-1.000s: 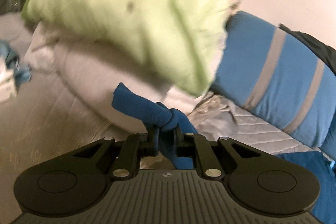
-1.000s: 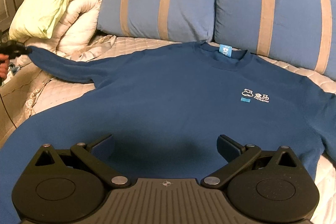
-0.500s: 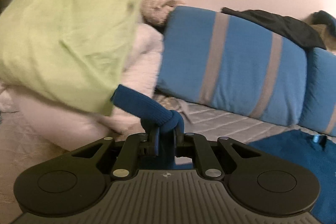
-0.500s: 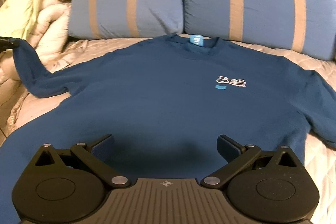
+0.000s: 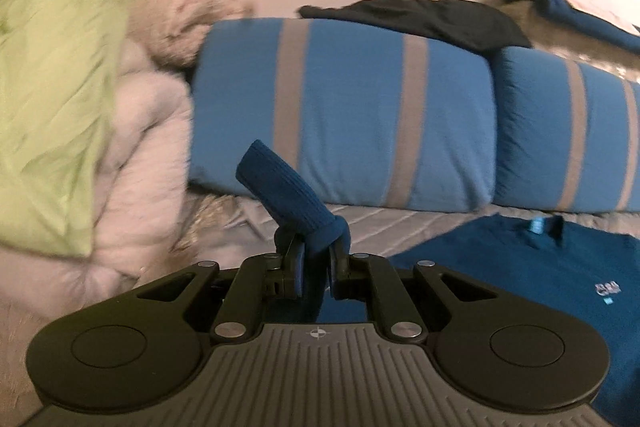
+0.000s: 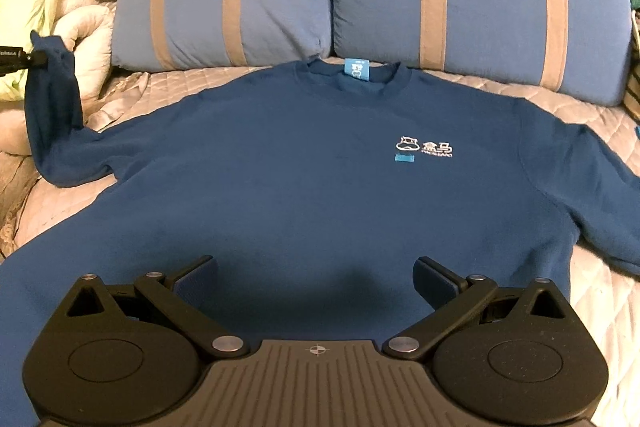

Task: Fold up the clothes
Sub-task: 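Carry the held sleeve across the chest with the left gripper and release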

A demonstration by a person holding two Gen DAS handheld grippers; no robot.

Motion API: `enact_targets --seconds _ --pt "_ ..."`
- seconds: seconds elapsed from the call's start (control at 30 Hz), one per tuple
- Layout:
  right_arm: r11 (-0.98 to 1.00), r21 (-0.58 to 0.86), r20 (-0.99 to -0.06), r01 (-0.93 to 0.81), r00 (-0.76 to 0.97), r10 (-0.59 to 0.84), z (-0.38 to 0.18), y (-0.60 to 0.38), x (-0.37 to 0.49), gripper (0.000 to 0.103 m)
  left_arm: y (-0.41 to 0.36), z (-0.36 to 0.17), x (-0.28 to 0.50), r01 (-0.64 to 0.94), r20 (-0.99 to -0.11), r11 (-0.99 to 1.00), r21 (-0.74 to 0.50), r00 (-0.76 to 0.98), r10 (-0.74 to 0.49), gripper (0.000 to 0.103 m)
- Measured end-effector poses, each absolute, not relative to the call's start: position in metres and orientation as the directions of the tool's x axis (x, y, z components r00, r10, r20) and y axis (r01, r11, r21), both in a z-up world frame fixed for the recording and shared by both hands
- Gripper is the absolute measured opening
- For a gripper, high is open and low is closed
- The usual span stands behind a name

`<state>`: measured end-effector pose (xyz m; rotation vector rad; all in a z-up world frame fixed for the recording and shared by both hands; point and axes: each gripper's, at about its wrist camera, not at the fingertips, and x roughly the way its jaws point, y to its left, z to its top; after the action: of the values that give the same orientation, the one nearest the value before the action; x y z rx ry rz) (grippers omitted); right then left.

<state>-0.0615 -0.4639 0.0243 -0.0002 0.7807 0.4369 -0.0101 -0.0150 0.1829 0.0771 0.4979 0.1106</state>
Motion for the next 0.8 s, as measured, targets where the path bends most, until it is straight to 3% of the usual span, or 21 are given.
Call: enact_targets --seconds 0.33,0.8 --pt "0.904 0.193 -0.670 -0.381 0.622 0.405 0.024 -0.470 -0.061 0.103 -0.079 0.198 0.009 0.027 -0.401 0.990 0.140 0.916 0.032 0.011" --pt "0.899 0.216 -0.670 -0.382 0.612 0.421 0.022 -0.471 -0.059 0.103 -0.162 0.189 0.026 0.195 -0.407 0.971 0.137 0.905 -0.124 0.011"
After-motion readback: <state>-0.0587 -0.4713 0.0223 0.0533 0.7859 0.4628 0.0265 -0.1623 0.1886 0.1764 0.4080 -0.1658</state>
